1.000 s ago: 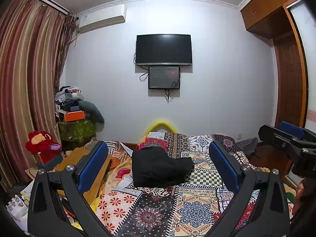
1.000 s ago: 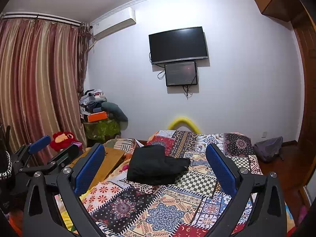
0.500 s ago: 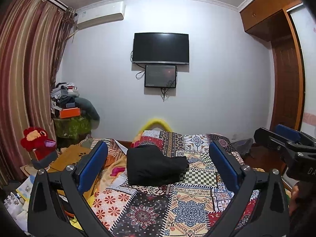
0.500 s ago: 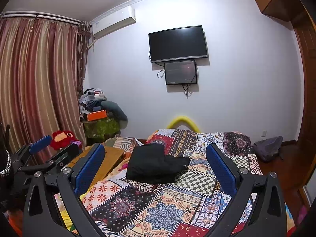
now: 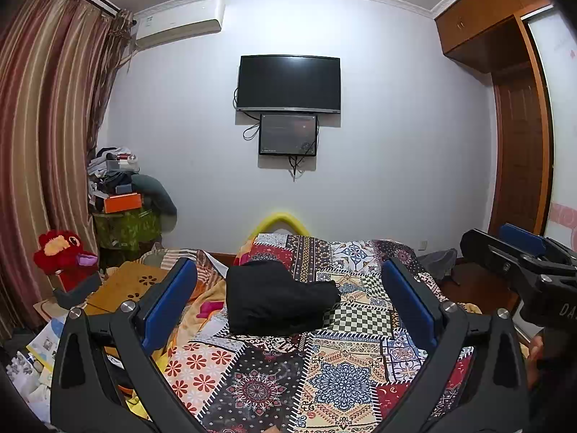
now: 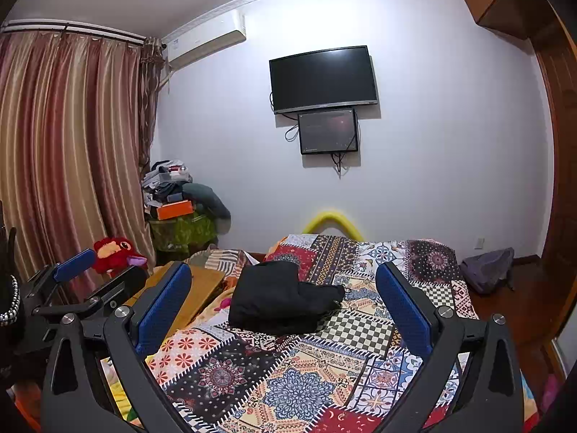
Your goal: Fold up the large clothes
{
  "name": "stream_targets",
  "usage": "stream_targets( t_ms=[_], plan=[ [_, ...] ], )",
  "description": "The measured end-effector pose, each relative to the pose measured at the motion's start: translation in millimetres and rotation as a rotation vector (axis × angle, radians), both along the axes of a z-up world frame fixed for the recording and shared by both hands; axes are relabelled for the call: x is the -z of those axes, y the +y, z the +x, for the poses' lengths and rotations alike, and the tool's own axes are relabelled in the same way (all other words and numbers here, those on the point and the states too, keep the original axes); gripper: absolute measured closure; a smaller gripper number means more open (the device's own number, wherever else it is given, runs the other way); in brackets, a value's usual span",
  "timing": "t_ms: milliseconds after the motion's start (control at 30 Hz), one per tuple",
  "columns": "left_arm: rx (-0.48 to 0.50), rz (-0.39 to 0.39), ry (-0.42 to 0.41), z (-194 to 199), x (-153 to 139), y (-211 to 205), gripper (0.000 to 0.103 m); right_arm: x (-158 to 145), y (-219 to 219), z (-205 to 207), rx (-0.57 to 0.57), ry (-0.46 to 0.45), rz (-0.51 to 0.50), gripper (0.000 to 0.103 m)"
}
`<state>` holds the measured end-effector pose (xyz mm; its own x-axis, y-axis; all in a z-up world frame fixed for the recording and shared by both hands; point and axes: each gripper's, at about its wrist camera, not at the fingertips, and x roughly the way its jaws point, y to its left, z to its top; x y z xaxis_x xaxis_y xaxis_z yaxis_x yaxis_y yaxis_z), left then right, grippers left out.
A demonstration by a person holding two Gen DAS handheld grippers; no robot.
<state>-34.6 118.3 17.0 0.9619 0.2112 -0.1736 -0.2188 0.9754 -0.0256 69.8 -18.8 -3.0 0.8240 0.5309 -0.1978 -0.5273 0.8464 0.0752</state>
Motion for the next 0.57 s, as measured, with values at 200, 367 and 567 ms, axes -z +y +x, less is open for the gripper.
stream_targets(
  t_ms=[200,367,567],
  plan=[
    [0.006,-0.005,0.002,0.6,1.4,-0.3,0.000,1.0,1.0,0.4,0.005,0.003,-0.005,0.001],
    [0.009,-0.002,0.001,0.3,2.4,-1.3,0.000,1.6,1.4,1.2,0.007,0.008,-0.008,0.001],
    [0.007,-0.008,0.004,0.2,2.3,0.9,0.000,1.6,2.7,2.1,0.010,0.012,-0.008,0.001]
  ],
)
